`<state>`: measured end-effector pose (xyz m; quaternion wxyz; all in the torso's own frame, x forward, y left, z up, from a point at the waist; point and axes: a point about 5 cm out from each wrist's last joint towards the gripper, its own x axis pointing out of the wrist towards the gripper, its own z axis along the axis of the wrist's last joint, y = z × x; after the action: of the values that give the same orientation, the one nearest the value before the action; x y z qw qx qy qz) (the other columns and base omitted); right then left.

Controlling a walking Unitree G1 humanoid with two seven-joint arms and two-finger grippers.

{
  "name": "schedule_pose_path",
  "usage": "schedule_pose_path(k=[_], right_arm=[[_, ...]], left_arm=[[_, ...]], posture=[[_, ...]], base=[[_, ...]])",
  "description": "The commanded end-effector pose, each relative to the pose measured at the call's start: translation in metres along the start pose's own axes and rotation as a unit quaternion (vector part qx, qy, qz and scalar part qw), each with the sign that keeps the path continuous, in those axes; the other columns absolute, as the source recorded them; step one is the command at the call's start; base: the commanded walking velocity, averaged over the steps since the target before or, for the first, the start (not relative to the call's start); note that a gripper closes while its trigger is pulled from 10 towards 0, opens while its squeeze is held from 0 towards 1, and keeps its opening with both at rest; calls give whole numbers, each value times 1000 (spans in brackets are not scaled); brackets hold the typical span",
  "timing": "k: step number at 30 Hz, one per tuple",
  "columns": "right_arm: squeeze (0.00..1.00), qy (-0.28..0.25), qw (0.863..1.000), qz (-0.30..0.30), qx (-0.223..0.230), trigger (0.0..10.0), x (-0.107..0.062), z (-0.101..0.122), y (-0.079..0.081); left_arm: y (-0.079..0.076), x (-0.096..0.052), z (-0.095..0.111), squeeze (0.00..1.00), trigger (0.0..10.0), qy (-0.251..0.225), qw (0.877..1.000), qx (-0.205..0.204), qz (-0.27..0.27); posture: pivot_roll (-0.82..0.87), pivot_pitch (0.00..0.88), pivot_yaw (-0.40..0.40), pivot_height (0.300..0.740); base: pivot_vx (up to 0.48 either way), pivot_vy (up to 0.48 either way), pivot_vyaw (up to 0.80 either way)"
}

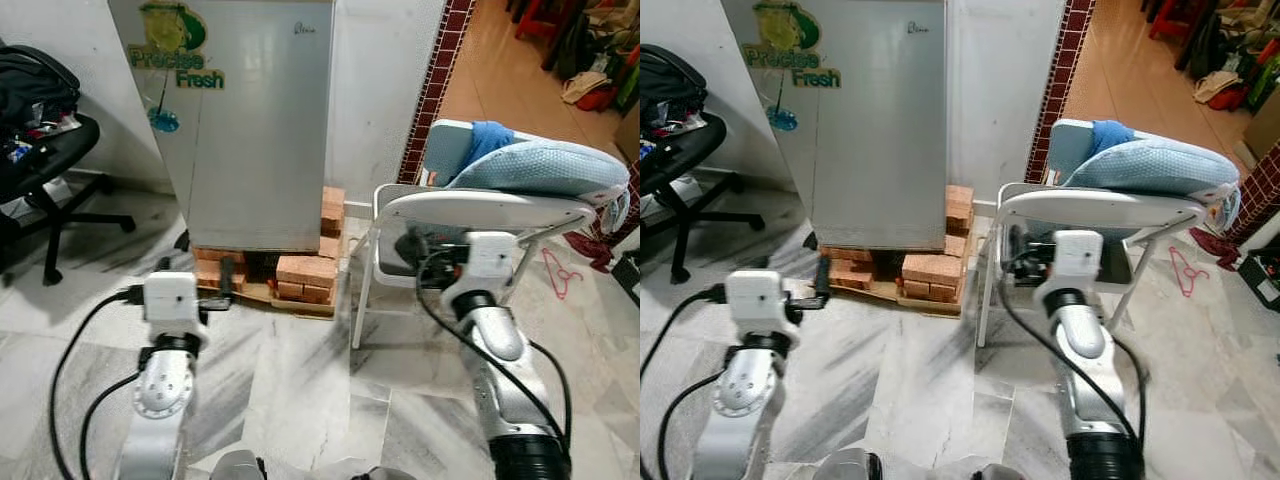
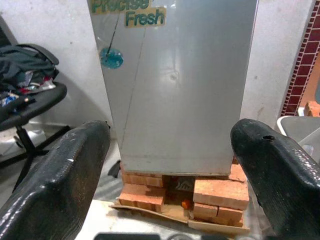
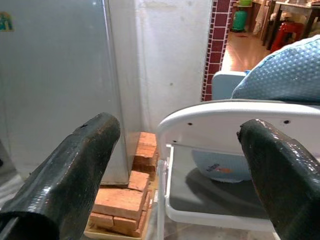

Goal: Restocking fridge

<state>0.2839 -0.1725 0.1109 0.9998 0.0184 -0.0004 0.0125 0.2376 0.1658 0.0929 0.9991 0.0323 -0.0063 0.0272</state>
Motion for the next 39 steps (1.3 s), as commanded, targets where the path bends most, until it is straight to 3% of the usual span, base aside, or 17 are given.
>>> schedule_pose_path(k=[1, 11, 33, 39], right_arm=[[0, 5, 1000, 1, 3, 10000, 1, -1, 2], [0, 4, 1000, -6, 6, 10000, 3, 0, 4], [0, 5, 1000, -4, 5, 10000, 5, 0, 4], [0, 5, 1000, -4, 4, 10000, 5, 0, 4]], left_arm=[[-1, 1, 5, 0, 10000, -9, 1000, -3, -3], [-2, 4, 6, 0, 10000, -5, 1000, -9, -6], [-4, 7, 5, 0, 10000, 0, 1000, -6, -16], [-4, 7, 5, 0, 10000, -3, 1000, 2, -19]], posture=[[50, 21, 1, 740], [51, 14, 5, 740], [53, 8, 4, 740], [53, 4, 5, 740]], base=[[0, 0, 0], [0, 80, 0], [0, 429, 0], [0, 0, 0]])
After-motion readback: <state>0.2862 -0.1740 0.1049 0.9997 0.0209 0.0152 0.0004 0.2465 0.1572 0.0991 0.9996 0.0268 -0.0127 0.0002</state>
